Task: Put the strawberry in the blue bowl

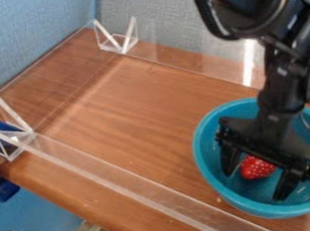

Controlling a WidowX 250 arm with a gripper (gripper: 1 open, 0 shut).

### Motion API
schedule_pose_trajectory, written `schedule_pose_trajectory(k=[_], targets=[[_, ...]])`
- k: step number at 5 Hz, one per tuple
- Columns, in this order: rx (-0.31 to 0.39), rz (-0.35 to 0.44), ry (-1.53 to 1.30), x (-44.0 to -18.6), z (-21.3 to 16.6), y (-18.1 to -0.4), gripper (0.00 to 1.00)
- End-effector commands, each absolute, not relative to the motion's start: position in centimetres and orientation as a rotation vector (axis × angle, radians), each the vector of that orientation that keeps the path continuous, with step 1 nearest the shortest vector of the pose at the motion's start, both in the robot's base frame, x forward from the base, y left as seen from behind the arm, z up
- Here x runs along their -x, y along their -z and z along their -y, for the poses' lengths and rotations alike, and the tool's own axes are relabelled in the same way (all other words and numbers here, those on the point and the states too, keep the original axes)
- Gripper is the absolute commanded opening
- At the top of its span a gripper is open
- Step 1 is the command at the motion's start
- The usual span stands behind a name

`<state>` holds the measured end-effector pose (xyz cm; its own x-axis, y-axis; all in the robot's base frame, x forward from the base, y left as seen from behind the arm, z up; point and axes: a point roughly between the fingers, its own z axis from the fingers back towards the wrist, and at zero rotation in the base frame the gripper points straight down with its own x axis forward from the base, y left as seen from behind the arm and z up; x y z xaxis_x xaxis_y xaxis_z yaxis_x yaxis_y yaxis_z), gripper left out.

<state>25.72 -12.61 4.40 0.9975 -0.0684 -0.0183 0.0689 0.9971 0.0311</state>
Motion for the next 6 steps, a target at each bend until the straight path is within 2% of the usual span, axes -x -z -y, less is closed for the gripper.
schedule_pose_trajectory(k=[1,2,4,6], targets=[[-0.02,-0.002,0.06,-26.1,12.7,-4.2,0.0],[-0.024,0.011,0.06,-26.1,12.6,-4.3,0.0],[-0.033,0.042,0.059,-26.0,12.2,-5.8,0.0],[-0.053,0.136,0.011,-26.2,10.8,-10.0,0.0]])
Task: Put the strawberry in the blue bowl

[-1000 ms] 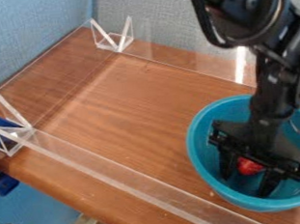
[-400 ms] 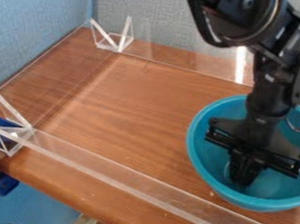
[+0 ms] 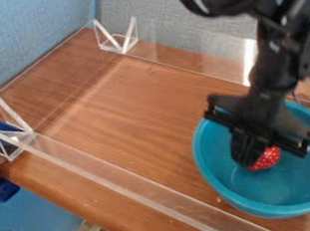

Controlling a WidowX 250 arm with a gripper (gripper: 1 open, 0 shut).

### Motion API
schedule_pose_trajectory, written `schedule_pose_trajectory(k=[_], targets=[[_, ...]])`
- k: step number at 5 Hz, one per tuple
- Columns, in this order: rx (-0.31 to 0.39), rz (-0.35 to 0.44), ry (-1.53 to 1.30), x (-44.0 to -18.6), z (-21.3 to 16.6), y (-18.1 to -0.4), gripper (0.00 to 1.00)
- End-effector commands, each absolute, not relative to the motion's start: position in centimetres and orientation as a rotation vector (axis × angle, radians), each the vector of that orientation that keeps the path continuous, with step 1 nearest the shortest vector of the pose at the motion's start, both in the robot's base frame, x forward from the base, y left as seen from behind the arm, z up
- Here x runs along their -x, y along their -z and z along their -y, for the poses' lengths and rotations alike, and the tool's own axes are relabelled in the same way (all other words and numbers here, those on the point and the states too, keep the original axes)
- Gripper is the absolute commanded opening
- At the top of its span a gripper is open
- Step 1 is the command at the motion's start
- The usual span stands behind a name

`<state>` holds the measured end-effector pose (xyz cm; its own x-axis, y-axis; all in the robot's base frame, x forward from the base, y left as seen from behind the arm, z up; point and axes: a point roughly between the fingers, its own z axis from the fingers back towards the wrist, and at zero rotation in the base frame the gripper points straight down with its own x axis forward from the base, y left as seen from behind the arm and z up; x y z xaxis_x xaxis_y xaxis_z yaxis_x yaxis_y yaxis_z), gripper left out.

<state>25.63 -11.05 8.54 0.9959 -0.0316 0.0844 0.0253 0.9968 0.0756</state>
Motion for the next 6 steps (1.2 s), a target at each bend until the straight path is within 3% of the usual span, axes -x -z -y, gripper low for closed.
schedule_pose_trajectory(k=[1,2,3,6], targets=[[-0.066,0.215,-0.035,-26.4,8.9,-13.9,0.0],[-0.064,0.266,-0.099,-27.0,5.6,-17.0,0.0],[-0.077,0.244,-0.077,-27.1,7.4,-14.6,1.0],[-0.058,0.201,0.019,-26.5,12.3,-8.9,1.0]])
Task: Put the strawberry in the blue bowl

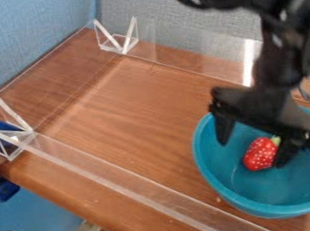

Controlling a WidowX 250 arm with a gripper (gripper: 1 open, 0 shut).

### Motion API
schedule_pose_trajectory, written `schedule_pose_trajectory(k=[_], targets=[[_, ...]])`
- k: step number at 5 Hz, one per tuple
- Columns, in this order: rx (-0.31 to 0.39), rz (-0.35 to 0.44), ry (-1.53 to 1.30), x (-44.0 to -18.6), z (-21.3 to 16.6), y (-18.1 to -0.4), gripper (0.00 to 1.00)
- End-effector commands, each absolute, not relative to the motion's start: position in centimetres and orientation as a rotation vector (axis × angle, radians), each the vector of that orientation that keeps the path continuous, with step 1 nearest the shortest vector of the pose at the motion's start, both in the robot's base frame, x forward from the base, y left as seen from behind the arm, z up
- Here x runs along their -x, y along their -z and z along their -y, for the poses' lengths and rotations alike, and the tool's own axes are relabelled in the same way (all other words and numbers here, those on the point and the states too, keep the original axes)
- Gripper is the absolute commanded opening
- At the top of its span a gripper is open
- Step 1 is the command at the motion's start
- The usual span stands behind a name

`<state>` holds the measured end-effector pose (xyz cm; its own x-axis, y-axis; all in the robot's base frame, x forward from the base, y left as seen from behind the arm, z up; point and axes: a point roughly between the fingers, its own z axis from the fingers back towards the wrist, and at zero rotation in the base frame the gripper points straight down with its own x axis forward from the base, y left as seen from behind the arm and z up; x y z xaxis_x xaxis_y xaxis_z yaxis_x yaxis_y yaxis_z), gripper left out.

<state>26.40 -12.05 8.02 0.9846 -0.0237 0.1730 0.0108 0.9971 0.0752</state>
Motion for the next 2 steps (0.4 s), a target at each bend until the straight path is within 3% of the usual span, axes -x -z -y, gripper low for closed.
schedule_pose_trajectory(k=[1,2], targets=[[-0.041,0.189,0.002,-26.5,12.6,-7.2,1.0],[-0.038,0.181,-0.014,-26.7,12.6,-5.8,1.0]])
